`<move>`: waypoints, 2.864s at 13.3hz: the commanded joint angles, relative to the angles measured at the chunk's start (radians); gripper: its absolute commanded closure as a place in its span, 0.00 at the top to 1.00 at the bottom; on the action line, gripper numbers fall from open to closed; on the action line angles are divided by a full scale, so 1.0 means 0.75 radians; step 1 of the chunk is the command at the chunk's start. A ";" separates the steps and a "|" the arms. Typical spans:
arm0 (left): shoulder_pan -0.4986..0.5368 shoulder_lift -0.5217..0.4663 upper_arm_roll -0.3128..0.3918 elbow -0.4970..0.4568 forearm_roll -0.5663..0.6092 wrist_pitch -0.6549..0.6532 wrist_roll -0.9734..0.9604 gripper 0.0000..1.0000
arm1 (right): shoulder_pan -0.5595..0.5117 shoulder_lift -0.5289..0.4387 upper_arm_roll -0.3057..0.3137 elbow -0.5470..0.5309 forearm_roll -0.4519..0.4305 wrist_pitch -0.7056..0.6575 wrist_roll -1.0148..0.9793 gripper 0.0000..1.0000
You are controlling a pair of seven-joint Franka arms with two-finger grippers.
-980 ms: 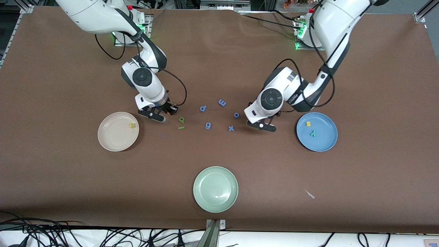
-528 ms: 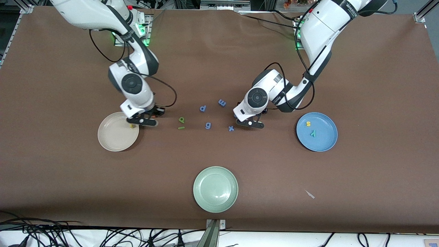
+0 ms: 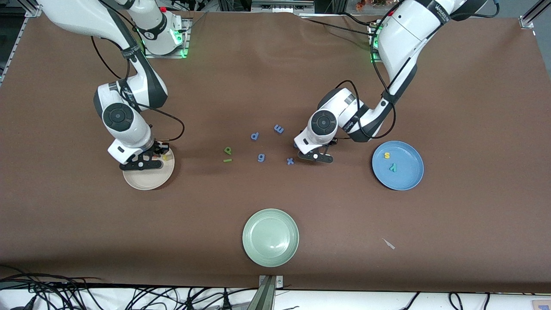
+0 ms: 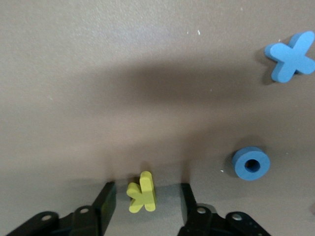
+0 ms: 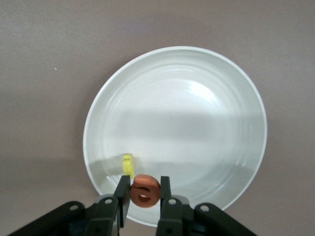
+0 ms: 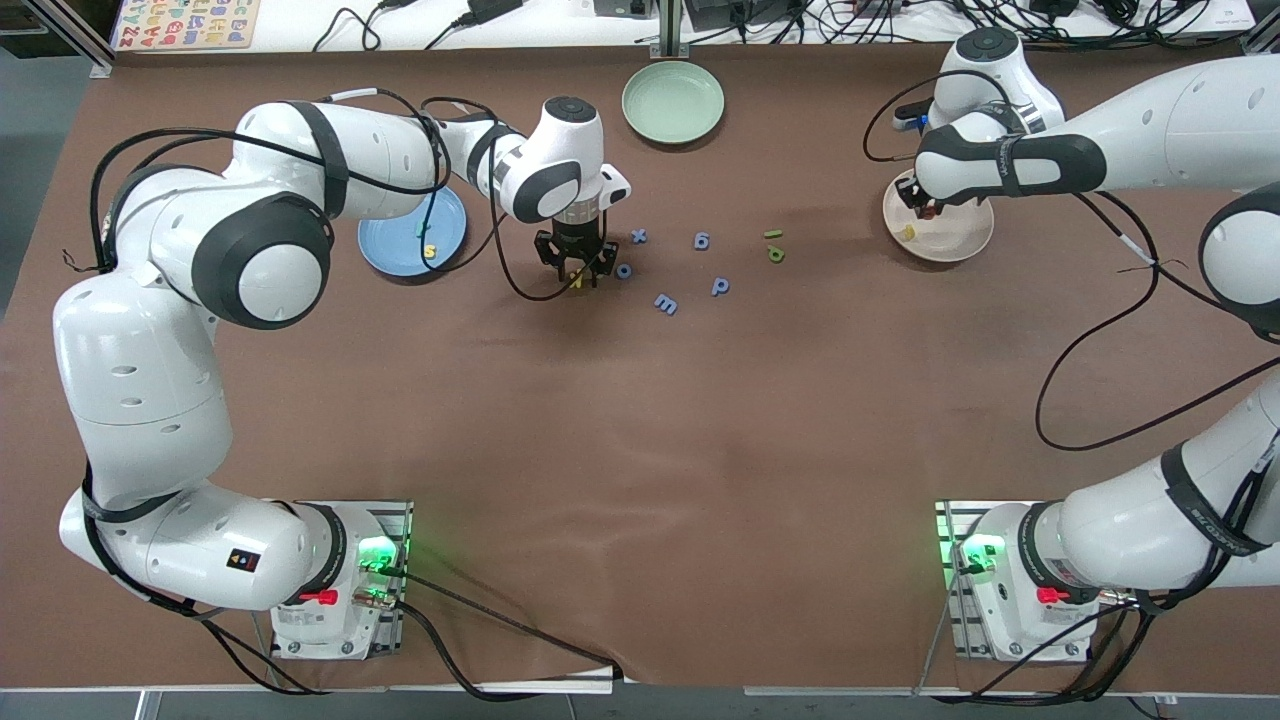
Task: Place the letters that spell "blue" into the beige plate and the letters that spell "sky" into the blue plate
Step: 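Grasp the k with the left gripper while the right gripper carries the e, then drop the k on the blue plate while the right gripper grasps the d, then place the green d on the beige plate while the left gripper withdraws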
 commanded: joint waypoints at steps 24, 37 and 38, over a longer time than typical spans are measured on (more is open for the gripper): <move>0.675 -0.189 -0.001 -0.090 0.296 -0.269 0.820 0.09 | 0.166 0.314 0.362 0.192 -0.028 0.169 1.029 0.76; 0.704 -0.338 -0.232 0.291 0.184 -0.740 0.817 1.00 | 0.164 0.324 0.321 0.112 -0.139 0.286 1.033 0.67; 0.704 -0.338 -0.243 0.379 0.135 -0.822 0.807 1.00 | 0.164 0.330 0.321 0.112 -0.141 0.300 1.033 0.64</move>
